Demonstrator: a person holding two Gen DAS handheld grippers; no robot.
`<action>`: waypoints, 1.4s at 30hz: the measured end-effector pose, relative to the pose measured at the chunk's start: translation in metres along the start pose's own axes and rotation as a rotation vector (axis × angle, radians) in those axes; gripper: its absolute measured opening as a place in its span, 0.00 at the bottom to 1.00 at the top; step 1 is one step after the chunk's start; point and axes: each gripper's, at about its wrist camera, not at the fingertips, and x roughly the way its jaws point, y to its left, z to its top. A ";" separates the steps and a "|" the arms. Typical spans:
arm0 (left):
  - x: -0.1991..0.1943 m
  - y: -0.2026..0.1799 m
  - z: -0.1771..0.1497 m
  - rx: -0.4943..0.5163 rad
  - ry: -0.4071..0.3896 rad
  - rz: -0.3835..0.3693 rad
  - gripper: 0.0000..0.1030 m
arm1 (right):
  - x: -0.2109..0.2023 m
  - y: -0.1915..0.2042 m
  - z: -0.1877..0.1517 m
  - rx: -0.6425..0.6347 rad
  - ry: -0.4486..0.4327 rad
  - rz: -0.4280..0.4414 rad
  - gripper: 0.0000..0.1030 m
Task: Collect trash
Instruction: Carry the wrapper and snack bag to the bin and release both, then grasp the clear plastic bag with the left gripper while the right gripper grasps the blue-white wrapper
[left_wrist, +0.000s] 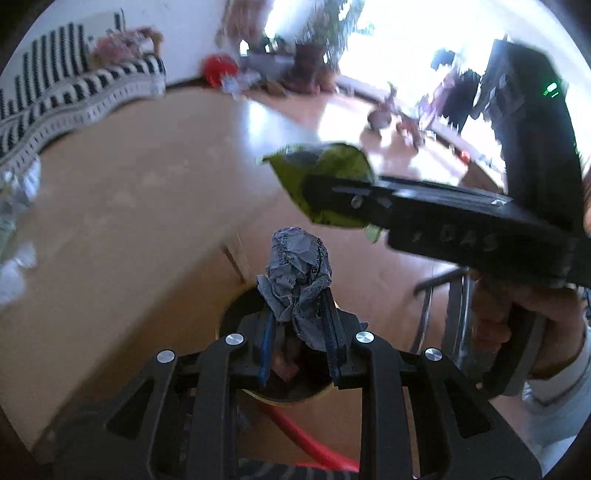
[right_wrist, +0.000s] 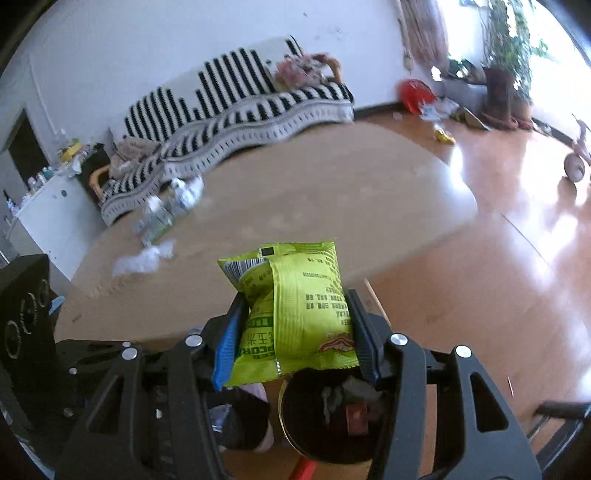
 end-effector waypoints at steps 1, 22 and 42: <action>0.006 -0.001 -0.003 0.001 0.018 -0.003 0.22 | -0.001 -0.004 -0.005 0.023 0.000 0.004 0.51; 0.005 0.011 0.005 0.047 -0.016 0.145 0.94 | -0.011 -0.064 -0.024 0.280 -0.080 -0.050 0.94; -0.111 0.285 -0.002 -0.354 -0.079 0.466 0.94 | 0.124 0.068 0.080 0.051 -0.040 0.051 0.94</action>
